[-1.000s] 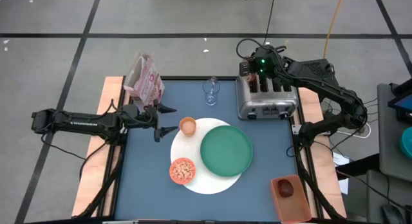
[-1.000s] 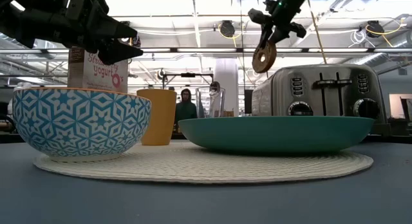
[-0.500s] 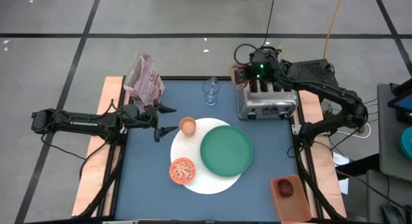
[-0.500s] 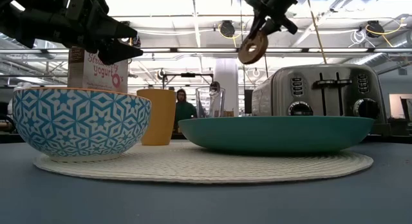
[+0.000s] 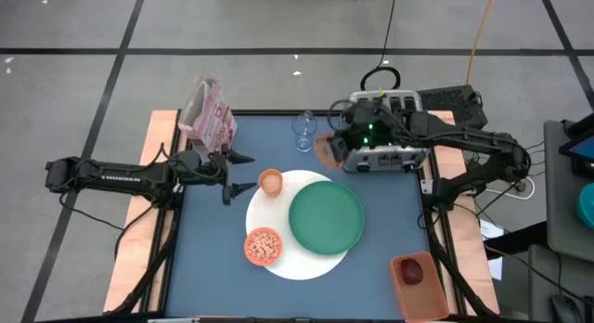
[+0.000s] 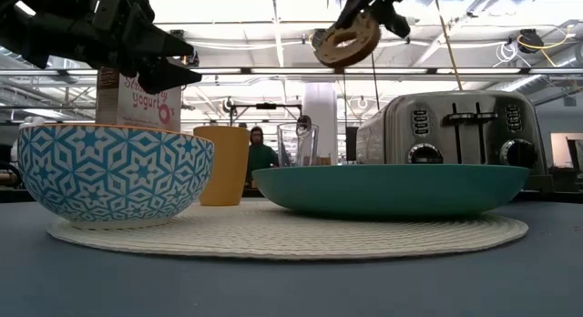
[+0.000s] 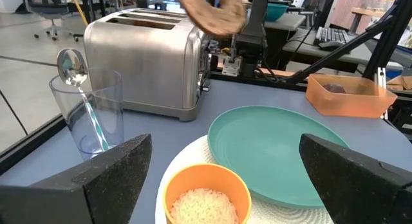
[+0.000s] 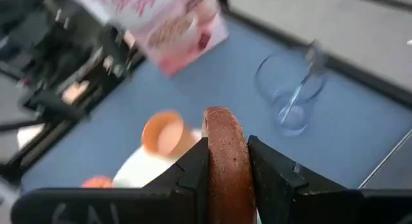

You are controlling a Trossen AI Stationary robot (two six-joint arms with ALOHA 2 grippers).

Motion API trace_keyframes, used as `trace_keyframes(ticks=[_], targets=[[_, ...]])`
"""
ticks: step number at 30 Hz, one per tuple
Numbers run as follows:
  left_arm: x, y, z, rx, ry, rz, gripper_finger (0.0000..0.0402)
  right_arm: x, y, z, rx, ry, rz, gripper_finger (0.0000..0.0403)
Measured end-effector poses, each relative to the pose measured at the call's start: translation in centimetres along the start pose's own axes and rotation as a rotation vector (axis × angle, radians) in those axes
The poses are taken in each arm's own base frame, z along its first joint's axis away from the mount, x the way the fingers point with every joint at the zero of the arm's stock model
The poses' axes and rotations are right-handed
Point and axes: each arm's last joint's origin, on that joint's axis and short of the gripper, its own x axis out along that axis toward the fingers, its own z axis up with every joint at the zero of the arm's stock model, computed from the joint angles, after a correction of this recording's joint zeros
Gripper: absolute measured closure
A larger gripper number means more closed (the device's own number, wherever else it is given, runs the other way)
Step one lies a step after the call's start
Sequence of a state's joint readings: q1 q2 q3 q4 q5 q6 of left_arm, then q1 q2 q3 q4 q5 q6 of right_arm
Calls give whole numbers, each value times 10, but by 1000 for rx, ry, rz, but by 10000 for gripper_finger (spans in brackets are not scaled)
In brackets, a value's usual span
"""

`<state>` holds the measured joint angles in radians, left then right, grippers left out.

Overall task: Arrange a breakfast setting
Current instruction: Put the bread from the toaster to the green plate

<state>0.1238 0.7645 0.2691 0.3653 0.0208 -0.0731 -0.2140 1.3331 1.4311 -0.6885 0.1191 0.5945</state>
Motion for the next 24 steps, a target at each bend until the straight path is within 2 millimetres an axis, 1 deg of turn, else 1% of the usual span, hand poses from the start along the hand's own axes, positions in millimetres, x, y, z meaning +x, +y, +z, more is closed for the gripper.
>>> trace_keyframes(ticks=[5, 12, 18, 21, 24], targets=[[0, 0, 0, 0, 1, 0, 4, -2, 15, -22, -25, 112, 29, 314], [0, 0, 0, -1, 2, 0, 4, 4, 29, -54, -31, 248, 99, 314], [0, 0, 0, -1, 2, 0, 4, 15, 31, -80, -27, 325, 122, 314], [0, 0, 0, -2, 3, 0, 4, 22, 29, -93, -43, 354, 118, 314], [0, 0, 0, -4, 2, 0, 4, 31, 26, -107, -45, 383, 161, 314]])
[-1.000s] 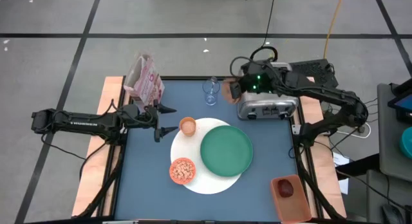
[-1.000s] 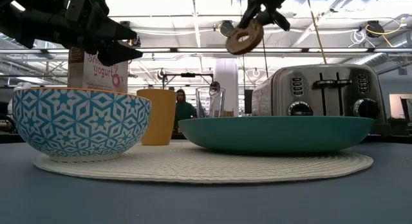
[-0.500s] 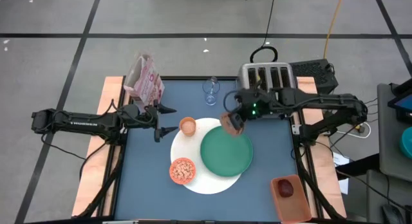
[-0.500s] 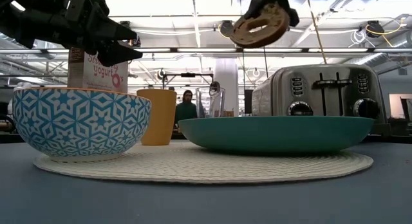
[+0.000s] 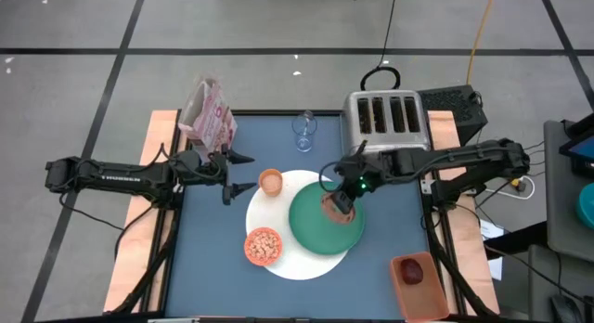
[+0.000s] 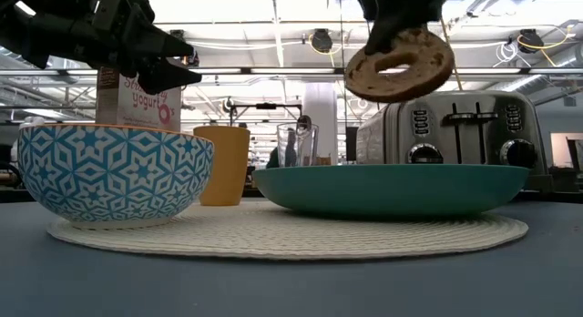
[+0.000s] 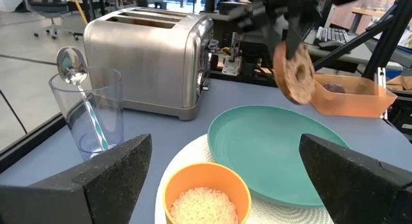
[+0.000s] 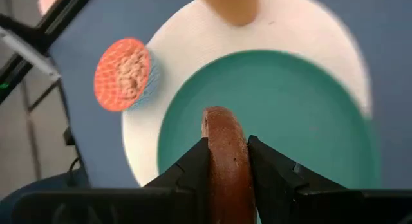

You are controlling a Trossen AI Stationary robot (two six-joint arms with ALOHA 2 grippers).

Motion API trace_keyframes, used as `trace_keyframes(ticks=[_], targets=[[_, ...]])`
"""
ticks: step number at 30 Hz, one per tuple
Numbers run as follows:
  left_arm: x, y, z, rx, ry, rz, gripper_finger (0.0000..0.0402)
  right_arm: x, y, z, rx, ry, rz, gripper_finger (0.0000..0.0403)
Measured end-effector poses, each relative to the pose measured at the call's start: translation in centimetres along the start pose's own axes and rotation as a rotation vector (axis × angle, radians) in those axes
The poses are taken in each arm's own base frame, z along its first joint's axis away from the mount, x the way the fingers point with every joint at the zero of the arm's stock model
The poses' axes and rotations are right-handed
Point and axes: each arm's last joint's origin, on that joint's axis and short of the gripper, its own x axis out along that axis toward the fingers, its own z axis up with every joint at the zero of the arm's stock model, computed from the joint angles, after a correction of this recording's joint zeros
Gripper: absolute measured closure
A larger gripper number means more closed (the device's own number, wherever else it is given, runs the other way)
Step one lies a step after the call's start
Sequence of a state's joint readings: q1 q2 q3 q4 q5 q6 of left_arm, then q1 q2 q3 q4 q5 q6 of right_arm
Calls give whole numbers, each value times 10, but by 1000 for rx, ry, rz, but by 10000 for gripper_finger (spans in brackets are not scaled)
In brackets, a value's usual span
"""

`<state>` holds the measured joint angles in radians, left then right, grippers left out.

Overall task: Arrange a breakfast setting
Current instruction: Put the bread from the toaster to the green plate

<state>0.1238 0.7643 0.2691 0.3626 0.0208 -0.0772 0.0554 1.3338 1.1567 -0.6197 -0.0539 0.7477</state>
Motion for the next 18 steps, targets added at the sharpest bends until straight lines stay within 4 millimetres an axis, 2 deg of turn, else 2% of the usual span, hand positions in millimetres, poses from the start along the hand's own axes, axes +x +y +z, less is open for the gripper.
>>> trace_keyframes(ticks=[10, 18], targets=[[0, 0, 0, 0, 0, 0, 4, 38, -23, -30, -7, 64, 101, 314], [0, 0, 0, 1, 0, 0, 4, 50, -39, -47, 2, 133, 69, 314]])
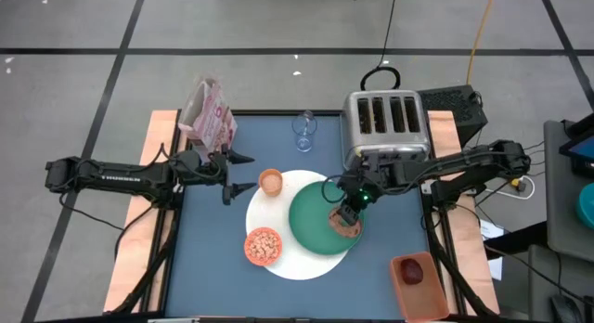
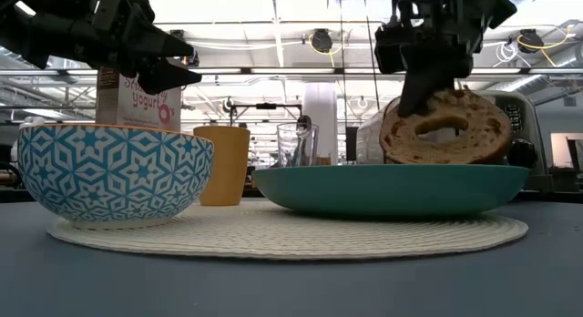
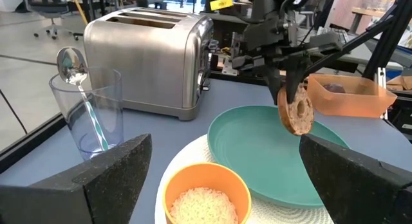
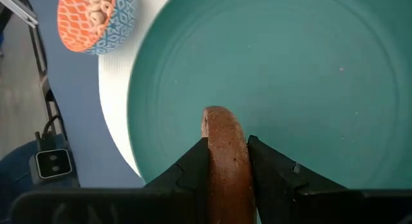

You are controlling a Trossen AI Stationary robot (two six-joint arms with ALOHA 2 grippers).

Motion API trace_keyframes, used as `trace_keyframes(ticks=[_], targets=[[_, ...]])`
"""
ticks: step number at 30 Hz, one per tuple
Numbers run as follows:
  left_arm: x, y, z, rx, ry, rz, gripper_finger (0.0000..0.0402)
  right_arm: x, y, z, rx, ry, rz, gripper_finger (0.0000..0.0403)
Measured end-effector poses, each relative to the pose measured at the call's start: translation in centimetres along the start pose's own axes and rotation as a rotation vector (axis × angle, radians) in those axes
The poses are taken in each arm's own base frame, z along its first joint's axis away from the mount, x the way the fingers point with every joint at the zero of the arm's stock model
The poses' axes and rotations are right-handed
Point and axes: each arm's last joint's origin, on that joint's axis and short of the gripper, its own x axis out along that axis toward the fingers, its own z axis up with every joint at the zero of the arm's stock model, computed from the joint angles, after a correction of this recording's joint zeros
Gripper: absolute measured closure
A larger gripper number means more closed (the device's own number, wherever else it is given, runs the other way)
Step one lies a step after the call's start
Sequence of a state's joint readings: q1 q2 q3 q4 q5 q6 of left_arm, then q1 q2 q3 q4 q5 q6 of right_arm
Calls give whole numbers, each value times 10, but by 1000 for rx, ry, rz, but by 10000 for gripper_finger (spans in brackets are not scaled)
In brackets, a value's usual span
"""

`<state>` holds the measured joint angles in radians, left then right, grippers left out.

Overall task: Arrange a breakfast setting
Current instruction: Put the bread from the toaster to the green plate

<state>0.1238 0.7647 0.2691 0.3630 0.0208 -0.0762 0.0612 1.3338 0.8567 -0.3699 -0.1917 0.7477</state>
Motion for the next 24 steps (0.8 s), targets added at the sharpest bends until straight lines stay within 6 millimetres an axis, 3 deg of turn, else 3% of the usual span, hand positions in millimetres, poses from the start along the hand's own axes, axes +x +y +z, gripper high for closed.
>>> trace_keyframes(ticks=[24], targets=[[0, 0, 0, 2, -1, 0, 4, 17, -19, -13, -15, -74, -5, 314]])
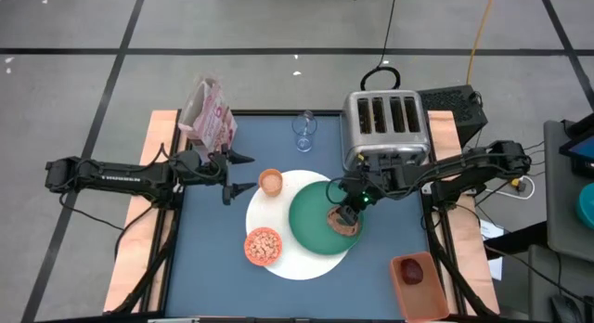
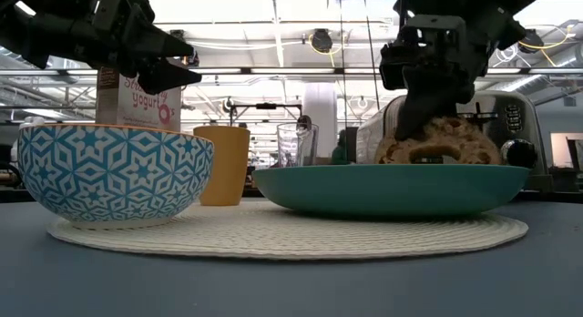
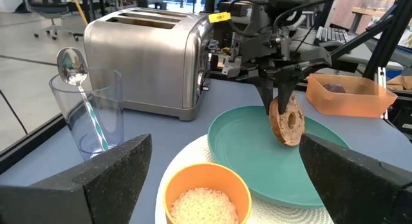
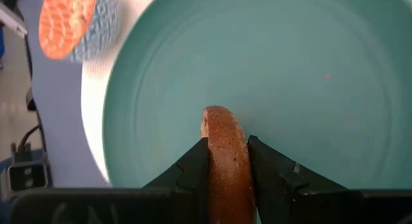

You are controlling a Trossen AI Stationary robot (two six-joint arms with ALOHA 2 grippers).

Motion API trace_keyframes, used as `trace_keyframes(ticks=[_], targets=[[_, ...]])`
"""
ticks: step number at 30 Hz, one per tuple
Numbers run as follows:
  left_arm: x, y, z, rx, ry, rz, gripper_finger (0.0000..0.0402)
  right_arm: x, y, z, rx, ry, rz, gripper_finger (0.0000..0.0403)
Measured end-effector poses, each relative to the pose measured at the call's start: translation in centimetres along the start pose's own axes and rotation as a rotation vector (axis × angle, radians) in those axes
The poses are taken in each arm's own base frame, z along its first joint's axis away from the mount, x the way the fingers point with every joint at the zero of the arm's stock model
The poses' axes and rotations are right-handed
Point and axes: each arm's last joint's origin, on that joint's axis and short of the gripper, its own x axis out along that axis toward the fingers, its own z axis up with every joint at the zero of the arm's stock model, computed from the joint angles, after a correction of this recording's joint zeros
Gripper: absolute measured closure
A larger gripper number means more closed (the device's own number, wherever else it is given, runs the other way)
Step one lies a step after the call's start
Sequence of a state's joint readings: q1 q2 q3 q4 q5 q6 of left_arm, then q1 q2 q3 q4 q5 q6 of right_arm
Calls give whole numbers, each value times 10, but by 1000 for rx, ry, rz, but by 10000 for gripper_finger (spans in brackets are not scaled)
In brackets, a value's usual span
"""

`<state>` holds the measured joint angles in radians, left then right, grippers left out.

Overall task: Arrange a breakfast setting
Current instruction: Put the bread from the toaster to the green plate

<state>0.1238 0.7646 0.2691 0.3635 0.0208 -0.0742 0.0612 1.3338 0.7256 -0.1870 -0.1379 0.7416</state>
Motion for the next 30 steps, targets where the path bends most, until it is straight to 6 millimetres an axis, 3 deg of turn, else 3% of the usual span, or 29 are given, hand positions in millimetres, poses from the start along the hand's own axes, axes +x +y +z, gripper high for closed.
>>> trace_keyframes(ticks=[23, 30], targets=[[0, 0, 0, 8, 0, 0, 4, 10, -5, -2, 9, 29, -38, 314], [0, 0, 0, 9, 0, 0, 4, 11, -5, -3, 6, 33, -42, 288]])
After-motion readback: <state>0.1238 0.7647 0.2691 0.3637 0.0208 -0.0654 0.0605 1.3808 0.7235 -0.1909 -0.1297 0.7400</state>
